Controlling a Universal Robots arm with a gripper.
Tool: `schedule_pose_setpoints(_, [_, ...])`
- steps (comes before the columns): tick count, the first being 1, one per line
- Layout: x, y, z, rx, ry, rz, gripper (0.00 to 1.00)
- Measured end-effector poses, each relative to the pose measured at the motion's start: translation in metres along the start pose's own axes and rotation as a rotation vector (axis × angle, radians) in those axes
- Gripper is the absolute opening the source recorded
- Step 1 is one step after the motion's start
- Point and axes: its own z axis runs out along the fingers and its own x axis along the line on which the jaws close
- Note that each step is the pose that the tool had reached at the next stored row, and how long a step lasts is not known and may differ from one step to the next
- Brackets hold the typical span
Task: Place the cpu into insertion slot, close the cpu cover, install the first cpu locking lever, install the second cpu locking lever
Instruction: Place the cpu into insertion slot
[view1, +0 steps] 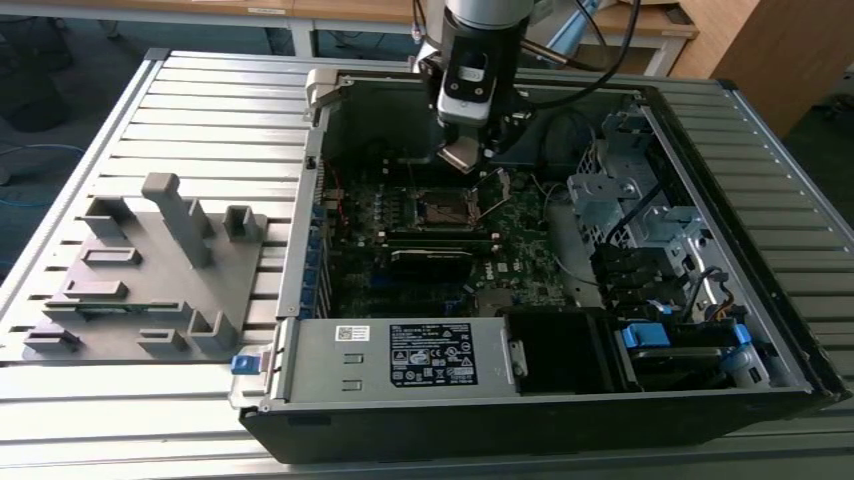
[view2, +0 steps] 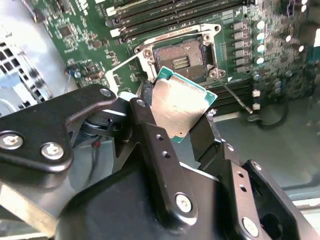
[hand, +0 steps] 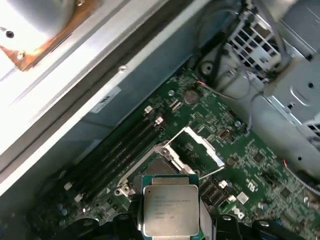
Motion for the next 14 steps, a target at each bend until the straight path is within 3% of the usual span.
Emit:
schedule_pose_setpoints(9, [0.0, -0.0002, 0.0019, -0.0024, -0.0146, 0.163, 0.54])
schedule_pose_setpoints(14, [0.0, -0.0002, 0.0019, -0.0025, -0.0157, 0.175, 0.54])
